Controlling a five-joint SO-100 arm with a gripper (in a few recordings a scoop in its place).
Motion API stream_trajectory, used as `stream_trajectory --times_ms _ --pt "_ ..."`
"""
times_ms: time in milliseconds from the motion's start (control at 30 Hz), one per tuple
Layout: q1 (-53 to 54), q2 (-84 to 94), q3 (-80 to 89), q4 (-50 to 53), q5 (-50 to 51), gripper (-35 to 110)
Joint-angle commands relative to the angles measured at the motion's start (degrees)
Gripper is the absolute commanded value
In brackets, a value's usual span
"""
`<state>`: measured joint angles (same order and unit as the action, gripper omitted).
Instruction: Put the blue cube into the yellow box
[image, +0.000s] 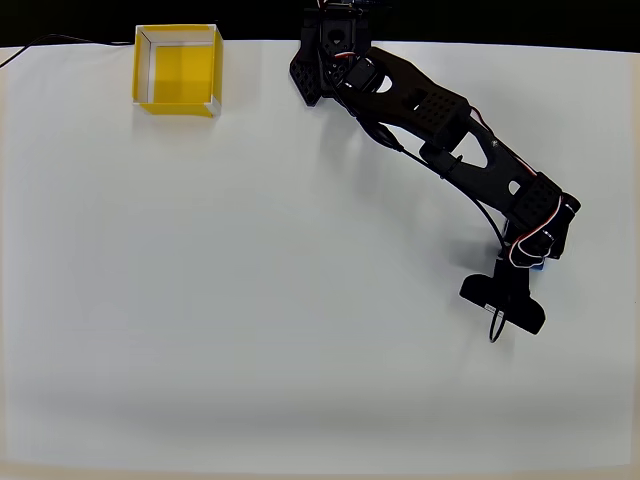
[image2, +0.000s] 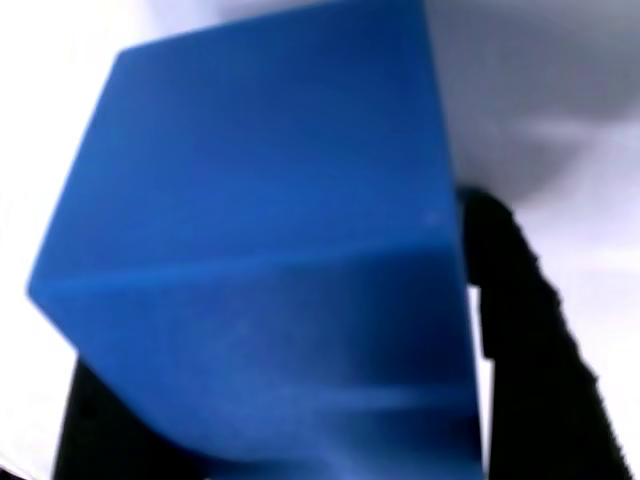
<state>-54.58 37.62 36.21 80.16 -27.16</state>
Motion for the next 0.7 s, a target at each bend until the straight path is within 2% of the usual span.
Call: stream_trajectory --times_ms 0,400,667 --pt "0.79 7.65 -3.69 1.05 -3.43 14" --pt "10.11 33.66 3.08 3.08 -20.30 12" --pt "29.27 55.37 22.41 -7.47 -33.84 14"
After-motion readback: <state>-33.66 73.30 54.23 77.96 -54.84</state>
